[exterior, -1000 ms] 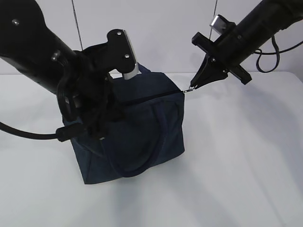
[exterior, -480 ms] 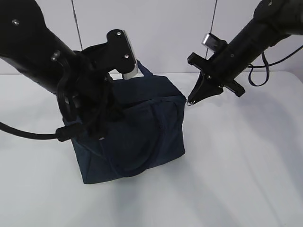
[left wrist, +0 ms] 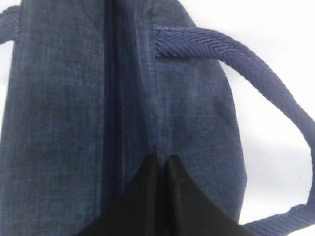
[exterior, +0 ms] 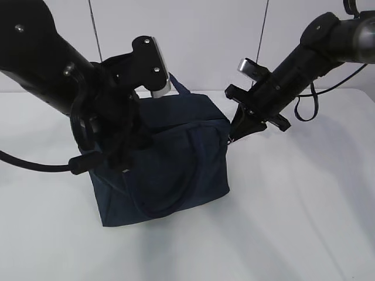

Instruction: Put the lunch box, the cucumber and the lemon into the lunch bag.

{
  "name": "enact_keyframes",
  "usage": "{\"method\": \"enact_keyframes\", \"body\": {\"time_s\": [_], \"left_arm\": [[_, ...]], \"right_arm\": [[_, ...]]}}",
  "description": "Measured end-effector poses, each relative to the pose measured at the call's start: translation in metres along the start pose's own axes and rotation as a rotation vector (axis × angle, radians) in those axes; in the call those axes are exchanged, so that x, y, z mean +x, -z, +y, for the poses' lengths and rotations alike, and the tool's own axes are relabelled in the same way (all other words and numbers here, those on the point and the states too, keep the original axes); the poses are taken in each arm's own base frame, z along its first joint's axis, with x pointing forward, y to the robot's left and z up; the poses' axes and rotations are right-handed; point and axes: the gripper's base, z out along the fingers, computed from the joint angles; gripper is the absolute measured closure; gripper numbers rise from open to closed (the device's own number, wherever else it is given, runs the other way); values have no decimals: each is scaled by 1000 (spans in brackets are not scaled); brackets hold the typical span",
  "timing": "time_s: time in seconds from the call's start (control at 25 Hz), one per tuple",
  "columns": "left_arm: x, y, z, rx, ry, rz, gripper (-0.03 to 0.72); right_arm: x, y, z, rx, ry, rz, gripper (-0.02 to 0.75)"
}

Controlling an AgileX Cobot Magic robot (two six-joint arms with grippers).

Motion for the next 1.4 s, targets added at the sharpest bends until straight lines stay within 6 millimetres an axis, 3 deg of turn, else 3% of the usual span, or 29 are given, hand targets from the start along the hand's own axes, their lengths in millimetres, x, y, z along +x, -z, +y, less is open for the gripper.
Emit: {"method": "enact_keyframes", "body": {"time_s": [0.24, 0.96, 1.4], "left_arm": [[1, 0, 1, -12, -22, 9, 685], [0, 0, 1, -15, -16, 1, 686], [0, 0, 1, -12, -16, 4, 685]], "right_arm": [[-2, -2, -4, 29, 125, -18, 751], [-6, -7, -7, 55, 288, -42, 740], [-15, 12, 10, 41, 631, -60, 441]]}}
